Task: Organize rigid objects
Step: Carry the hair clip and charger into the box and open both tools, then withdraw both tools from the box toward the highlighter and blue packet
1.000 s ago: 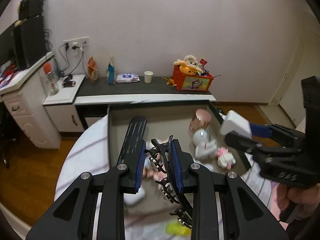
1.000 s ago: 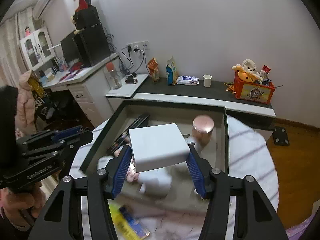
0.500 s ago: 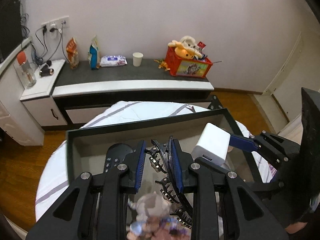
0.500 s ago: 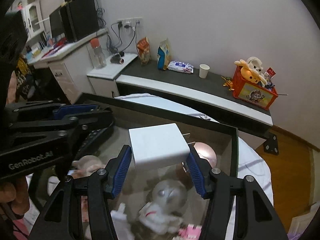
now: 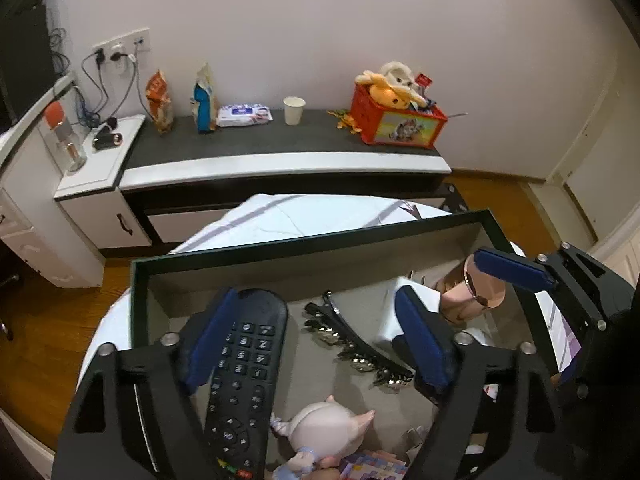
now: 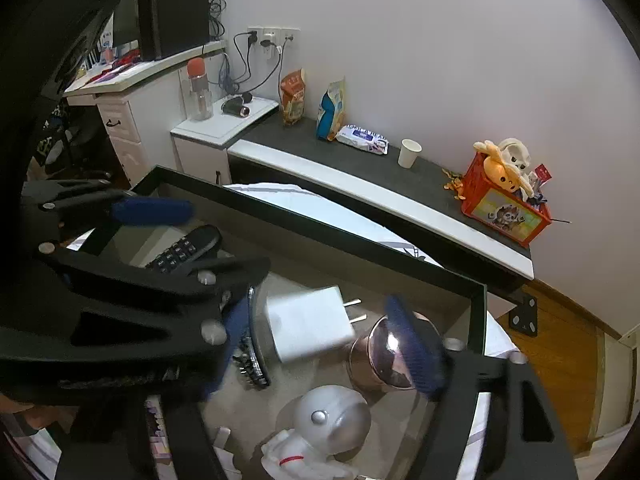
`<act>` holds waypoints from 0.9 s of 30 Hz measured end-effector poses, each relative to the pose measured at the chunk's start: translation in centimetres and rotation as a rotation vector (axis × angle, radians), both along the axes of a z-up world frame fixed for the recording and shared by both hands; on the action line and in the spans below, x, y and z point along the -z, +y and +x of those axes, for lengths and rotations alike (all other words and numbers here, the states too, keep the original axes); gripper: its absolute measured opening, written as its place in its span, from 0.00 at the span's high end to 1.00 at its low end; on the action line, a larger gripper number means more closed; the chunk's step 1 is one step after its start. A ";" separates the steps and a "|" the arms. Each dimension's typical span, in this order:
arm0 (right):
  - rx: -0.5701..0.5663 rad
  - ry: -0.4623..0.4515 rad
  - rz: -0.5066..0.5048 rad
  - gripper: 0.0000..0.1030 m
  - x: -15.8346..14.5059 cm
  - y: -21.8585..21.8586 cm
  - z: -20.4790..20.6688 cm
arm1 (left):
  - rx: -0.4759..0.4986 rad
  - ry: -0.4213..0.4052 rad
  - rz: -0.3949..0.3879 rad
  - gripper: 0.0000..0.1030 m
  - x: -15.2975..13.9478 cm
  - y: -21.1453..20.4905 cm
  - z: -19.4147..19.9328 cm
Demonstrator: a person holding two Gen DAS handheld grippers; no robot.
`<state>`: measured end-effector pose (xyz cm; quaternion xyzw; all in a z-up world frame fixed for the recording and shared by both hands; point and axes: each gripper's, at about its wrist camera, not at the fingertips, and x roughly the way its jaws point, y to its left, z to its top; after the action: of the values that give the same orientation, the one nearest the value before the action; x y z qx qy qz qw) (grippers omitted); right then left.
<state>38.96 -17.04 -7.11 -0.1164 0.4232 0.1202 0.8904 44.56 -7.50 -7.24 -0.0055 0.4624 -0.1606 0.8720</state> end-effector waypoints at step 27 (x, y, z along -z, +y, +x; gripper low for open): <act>0.035 -0.085 0.171 0.19 -6.1 -1.2 -14.2 | -0.038 -0.242 0.015 0.00 -8.7 3.1 -18.5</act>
<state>24.79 -18.29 -1.03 -0.0374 0.3751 0.1353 0.9163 26.03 -4.39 1.51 0.0116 0.3546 -0.1402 0.9244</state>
